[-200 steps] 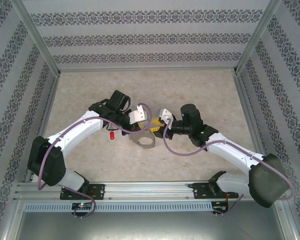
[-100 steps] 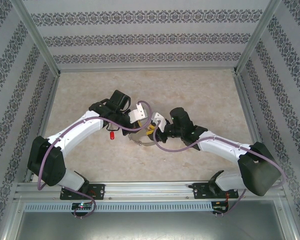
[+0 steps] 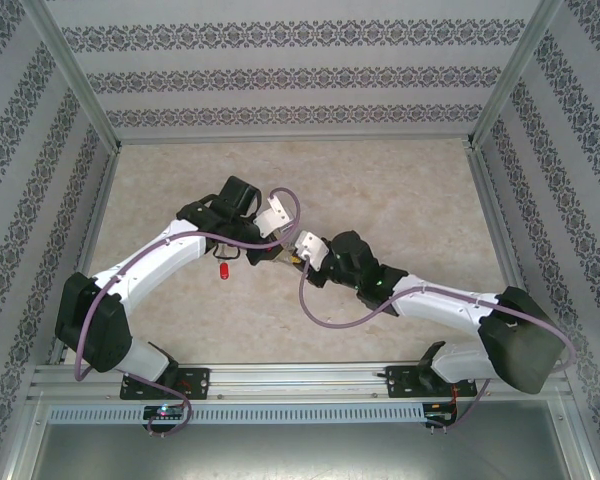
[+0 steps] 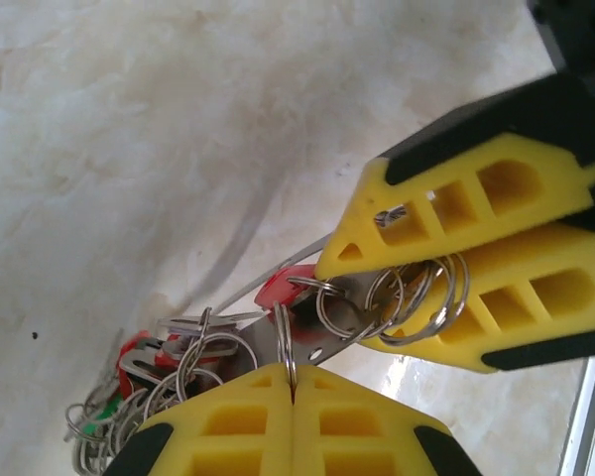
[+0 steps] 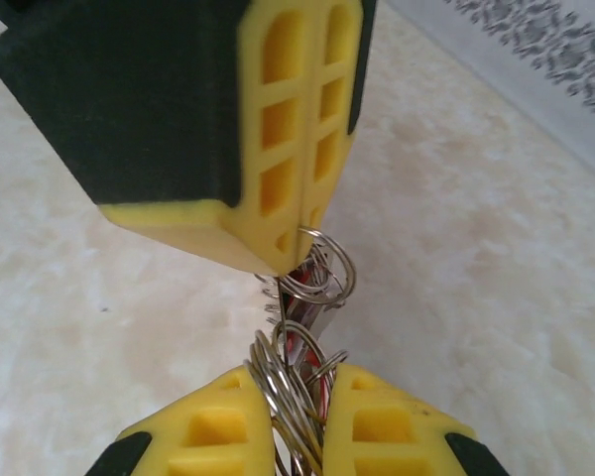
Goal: Put the keys on the keyring
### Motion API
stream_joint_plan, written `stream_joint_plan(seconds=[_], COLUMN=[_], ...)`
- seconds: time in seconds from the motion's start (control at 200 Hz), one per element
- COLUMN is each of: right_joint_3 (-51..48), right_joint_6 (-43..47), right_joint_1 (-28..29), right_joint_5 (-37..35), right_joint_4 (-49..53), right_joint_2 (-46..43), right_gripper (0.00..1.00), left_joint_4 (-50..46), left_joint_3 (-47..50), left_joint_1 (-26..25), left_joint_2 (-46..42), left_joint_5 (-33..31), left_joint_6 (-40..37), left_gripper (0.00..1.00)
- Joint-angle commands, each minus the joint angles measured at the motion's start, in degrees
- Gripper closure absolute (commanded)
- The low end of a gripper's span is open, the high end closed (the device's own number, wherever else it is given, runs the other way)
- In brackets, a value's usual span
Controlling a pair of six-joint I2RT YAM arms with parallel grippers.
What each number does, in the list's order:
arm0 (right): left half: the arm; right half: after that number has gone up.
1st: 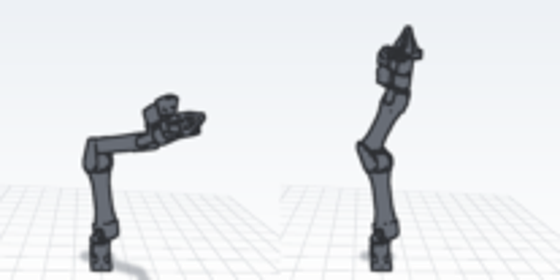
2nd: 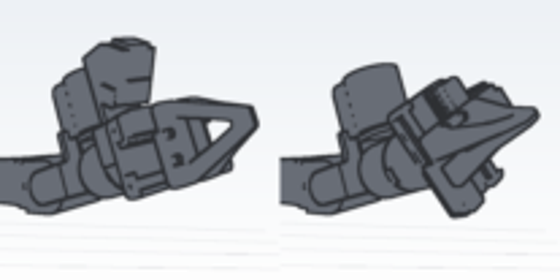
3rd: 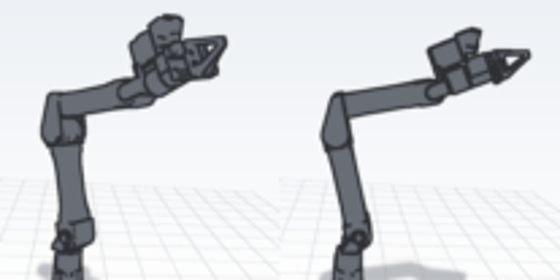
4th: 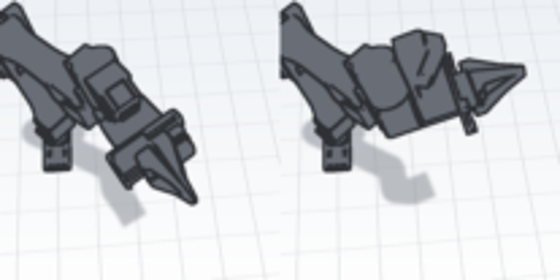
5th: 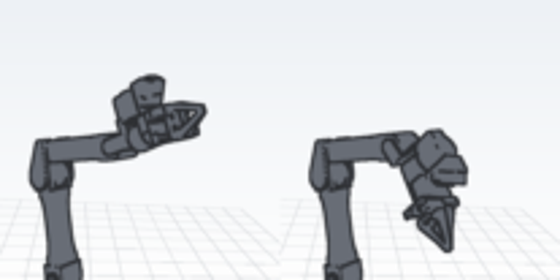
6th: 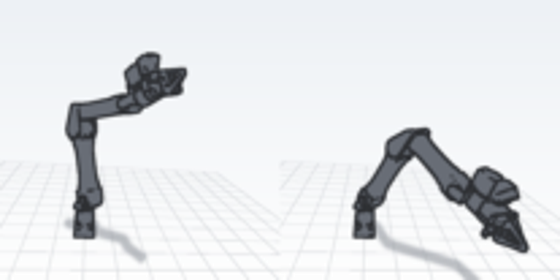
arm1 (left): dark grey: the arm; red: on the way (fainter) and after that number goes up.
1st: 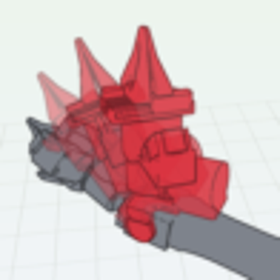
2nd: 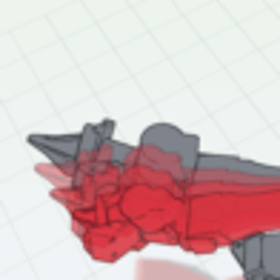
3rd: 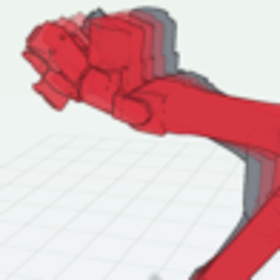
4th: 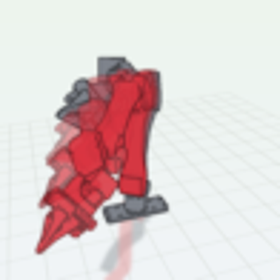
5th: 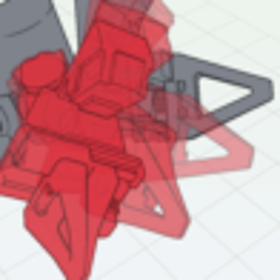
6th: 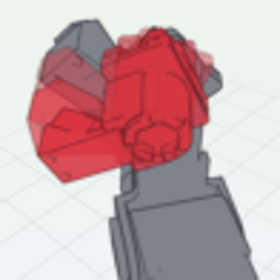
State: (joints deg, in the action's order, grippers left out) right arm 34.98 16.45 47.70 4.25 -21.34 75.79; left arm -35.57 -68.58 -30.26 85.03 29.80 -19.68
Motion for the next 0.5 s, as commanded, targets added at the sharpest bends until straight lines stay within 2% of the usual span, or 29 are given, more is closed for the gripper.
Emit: stream_joint_plan(seconds=[0.0, 0.115, 0.315, 0.405, 0.495], right_joint_3=[-2.2, -2.5, -2.1, -1.6, -2.5], right_joint_6=[2.2, 1.7, -3.6, -4.7, -5.0], right_joint_1=[4.3, 6.2, 6.1, 6.2, 5.7], right_joint_5=[-12.7, -18.7, -15.6, -16.5, -12.9], right_joint_4=[-8.3, -12.6, -17.0, -16.4, -17.8], right_joint_2=[3.2, 5.7, 7.1, 6.8, 6.6], right_gripper=[1.00, 1.00, 1.00, 1.00, 1.00], left_joint_4=[7.7, 7.5, 16.8, 20.0, 25.6], left_joint_3=[-2.3, -1.4, 4.8, 7.0, 9.0], left_joint_1=[-0.9, -0.9, -0.9, -0.9, -0.9], left_joint_2=[0.3, 0.5, 0.6, 0.6, 0.8], left_joint_5=[4.2, 3.6, 3.4, 1.1, 2.5], left_joint_6=[4.3, 4.0, 7.3, 7.8, 8.1], left_gripper=[1.00, 1.00, 1.00, 1.00, 1.00])
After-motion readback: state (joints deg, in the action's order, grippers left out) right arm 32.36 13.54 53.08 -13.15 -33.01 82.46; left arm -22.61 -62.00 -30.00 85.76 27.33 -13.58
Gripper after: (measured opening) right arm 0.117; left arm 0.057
